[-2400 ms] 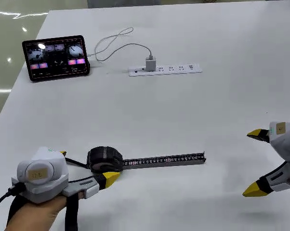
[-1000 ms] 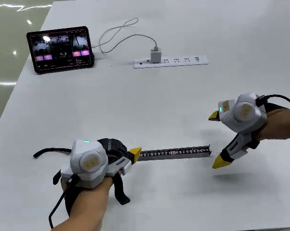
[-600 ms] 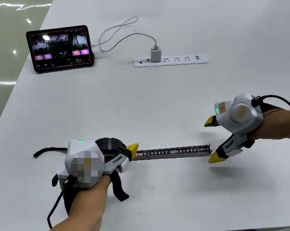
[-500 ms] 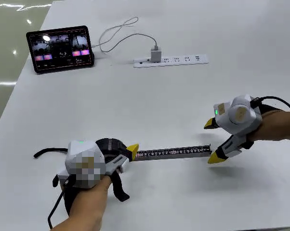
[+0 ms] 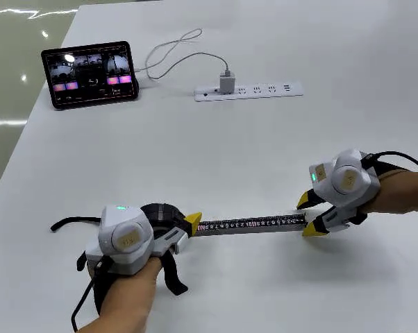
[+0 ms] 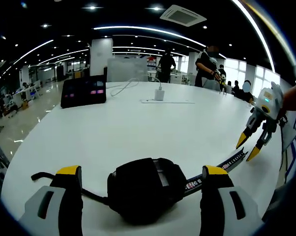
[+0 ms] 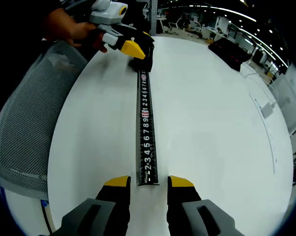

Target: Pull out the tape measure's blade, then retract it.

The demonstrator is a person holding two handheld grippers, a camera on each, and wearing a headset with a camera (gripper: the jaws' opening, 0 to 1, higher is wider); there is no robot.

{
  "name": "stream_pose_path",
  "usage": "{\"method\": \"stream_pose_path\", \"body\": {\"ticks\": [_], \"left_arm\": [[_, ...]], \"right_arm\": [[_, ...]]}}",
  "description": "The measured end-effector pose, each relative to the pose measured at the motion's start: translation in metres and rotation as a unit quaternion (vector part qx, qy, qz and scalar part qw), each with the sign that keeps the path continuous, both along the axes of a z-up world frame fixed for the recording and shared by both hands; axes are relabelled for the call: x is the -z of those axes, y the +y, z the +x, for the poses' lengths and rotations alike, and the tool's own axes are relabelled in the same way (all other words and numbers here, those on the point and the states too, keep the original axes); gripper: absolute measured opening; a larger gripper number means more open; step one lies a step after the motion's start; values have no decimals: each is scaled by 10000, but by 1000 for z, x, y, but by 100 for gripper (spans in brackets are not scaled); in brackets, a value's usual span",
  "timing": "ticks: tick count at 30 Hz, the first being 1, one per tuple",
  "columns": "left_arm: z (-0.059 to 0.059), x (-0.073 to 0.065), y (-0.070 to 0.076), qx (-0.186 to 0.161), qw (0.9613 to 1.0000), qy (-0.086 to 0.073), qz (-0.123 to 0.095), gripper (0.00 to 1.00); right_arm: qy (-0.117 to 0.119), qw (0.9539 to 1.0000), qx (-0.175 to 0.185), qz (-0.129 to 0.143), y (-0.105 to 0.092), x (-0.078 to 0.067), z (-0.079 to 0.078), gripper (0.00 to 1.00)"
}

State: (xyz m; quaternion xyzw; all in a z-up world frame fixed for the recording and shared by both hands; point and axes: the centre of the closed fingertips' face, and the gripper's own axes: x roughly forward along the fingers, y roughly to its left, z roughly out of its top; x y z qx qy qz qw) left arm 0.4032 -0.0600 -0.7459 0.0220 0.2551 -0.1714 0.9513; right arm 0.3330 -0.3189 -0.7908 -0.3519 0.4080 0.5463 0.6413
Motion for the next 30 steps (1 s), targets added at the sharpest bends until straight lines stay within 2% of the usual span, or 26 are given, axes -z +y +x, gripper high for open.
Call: {"method": "stream_pose_path", "body": {"ticks": [2,8,11,17,20,22,25,30], "left_arm": [[0,-1,-1,-7,10000,-30,-74,99],[1,-3,-1,0,10000,-59,-62,99],[1,-3,0,17,10000,-89,-21,99],[3,-2,2,-16,10000,-91,20,97],[2,-1,2,-19,10000,-87,45,94],[2,-3,3,-37,9998,-162,132,90],[1,-2,3,-9,9998,-140,161,86],[-1,5,3,-65,10000,28,48,83]], "right_arm": [[-27,10000,-20,17,0,0,1,23],[12,10000,-74,-3,-2,3,0,20],[20,9999,-163,-21,0,3,-3,14],[-25,10000,-73,43,1,4,-2,12],[-23,9999,-98,-7,1,4,-3,11],[6,10000,-73,-41,1,5,-2,11],[28,10000,-20,-73,1,5,-2,11],[150,9998,113,-98,1,5,-1,11]]}}
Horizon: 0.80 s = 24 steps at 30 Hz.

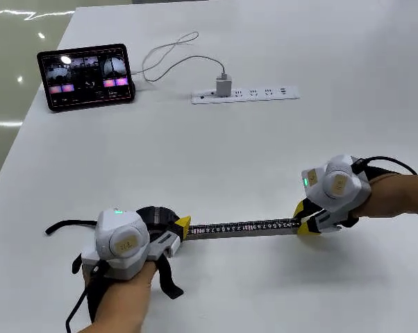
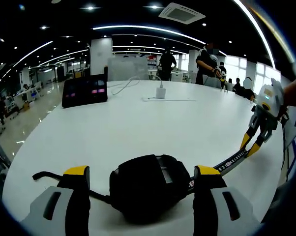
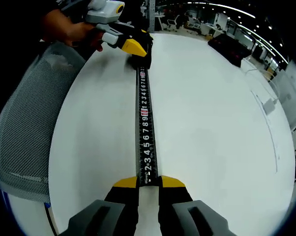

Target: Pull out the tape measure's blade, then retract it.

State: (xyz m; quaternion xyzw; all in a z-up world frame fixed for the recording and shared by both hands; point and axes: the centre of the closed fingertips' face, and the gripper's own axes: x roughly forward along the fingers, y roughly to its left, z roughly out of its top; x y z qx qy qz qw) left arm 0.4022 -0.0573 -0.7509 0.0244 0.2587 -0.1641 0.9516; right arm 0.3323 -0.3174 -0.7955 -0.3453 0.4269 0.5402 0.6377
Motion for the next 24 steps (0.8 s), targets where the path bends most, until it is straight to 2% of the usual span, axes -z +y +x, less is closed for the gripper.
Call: {"method": "stream_pose_path", "body": {"ticks": [6,8,17,24], "left_arm": [[-3,2,-6,25,9998,146,-147,75],[-3,4,-5,16,9998,169,-103,73],[-4,9,-8,-33,9992,331,-204,65],[-4,11,-8,-49,9993,368,-48,65]], "right_arm": [[49,10000,-38,-43,0,-1,0,11],[67,10000,-17,-43,-1,-1,0,11],[84,9999,66,-95,-1,-1,1,10],[67,9999,97,-78,-1,0,1,10]]}}
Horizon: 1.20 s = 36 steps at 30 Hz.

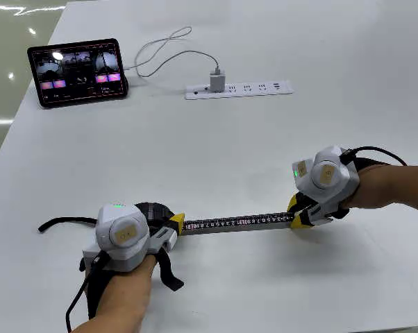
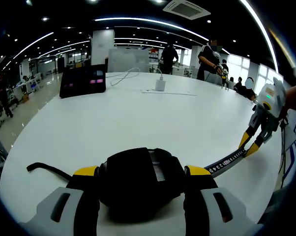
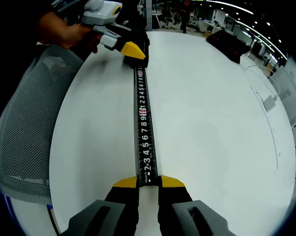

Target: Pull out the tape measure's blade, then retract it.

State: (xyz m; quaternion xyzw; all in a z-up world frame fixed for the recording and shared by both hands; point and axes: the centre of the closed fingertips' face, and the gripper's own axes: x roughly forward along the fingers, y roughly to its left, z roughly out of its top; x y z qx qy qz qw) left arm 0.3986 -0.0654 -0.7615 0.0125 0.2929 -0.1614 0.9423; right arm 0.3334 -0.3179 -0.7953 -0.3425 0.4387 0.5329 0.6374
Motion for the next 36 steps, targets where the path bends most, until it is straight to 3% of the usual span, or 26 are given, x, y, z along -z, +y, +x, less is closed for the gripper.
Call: {"method": "stream_pose_path", "body": {"ticks": [19,23,36], "left_arm": [[-1,1,2,111,9998,117,106,62],[-1,2,2,132,9998,144,99,62],[-1,2,1,230,9995,178,91,62]], "right_arm": [[18,10000,89,19,1,0,1,9],[116,9996,235,85,2,0,2,8],[78,9999,56,66,5,-1,1,9]]}}
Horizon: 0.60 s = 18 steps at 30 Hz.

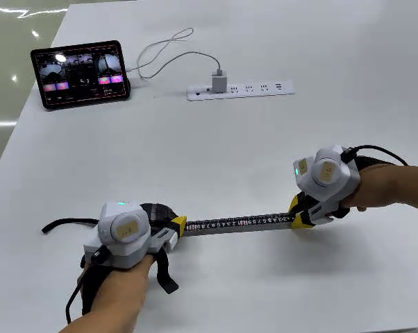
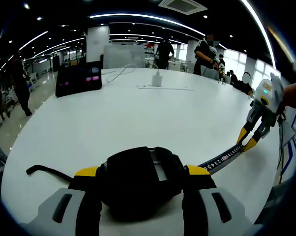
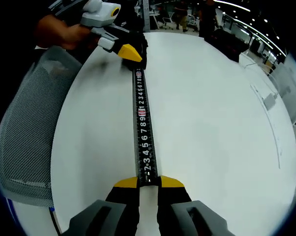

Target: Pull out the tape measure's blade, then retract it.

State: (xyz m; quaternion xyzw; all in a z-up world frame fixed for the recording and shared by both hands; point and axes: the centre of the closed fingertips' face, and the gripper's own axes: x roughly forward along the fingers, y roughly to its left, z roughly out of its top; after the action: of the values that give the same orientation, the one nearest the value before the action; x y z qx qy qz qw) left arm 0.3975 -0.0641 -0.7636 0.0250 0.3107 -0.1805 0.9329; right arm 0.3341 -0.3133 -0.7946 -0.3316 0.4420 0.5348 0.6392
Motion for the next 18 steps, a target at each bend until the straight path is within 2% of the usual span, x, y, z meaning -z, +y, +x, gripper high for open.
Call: {"method": "stream_pose_path", "body": {"ticks": [12,18], "left_arm": [[0,0,-1,10,10000,-1,-1,62],[0,1,-1,11,10000,6,-5,62]], "right_arm": [[-47,9997,-231,-81,4,0,0,9],[-12,9998,-145,-137,5,0,0,9]]}}
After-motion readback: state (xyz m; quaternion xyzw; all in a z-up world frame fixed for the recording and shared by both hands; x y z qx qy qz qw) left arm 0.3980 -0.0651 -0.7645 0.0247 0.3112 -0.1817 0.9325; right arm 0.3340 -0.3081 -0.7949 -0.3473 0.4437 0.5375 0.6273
